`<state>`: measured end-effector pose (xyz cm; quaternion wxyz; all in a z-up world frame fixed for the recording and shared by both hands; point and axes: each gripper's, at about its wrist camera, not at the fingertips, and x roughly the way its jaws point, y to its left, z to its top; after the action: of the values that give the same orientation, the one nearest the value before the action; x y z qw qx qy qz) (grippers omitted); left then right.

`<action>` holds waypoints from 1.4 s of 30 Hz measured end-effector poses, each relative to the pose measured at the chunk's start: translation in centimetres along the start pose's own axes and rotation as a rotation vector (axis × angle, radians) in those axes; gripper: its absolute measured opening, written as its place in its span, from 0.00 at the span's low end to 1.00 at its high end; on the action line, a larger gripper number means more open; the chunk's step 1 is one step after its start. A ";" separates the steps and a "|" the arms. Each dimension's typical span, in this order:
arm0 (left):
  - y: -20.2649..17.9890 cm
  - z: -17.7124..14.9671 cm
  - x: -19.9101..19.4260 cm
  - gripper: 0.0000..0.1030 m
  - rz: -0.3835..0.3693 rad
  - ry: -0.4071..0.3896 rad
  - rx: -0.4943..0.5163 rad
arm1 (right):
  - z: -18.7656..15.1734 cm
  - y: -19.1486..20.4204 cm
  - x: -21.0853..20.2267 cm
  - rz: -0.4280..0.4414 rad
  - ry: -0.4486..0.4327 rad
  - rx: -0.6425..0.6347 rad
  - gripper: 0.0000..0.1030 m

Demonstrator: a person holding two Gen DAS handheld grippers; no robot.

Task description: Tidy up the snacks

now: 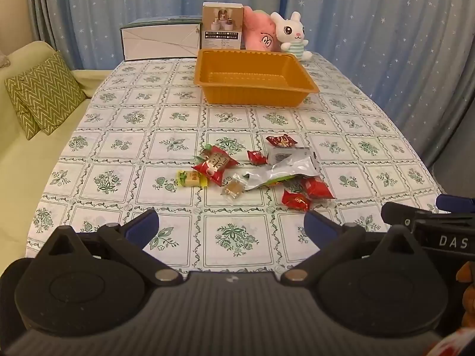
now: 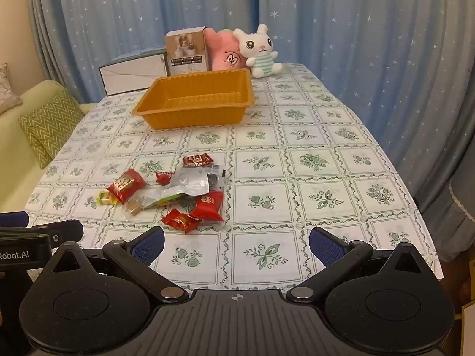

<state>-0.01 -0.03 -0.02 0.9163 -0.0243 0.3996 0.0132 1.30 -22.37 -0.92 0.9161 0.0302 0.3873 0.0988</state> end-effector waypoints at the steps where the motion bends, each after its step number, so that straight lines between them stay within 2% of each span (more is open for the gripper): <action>1: 0.0 0.0 0.0 1.00 0.002 -0.004 0.002 | 0.0 0.0 0.0 0.002 0.004 0.001 1.00; 5: 0.3 0.2 0.2 1.00 -0.017 0.017 -0.020 | 0.1 0.0 0.1 0.001 0.004 -0.004 1.00; 42: 0.1 0.3 -0.5 1.00 -0.020 -0.027 -0.016 | 0.2 -0.1 -0.2 0.001 -0.006 0.004 1.00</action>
<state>-0.18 0.12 0.53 0.9215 -0.0354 0.3866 0.0077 1.32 -22.52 -0.66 0.9172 0.0327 0.3848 0.0980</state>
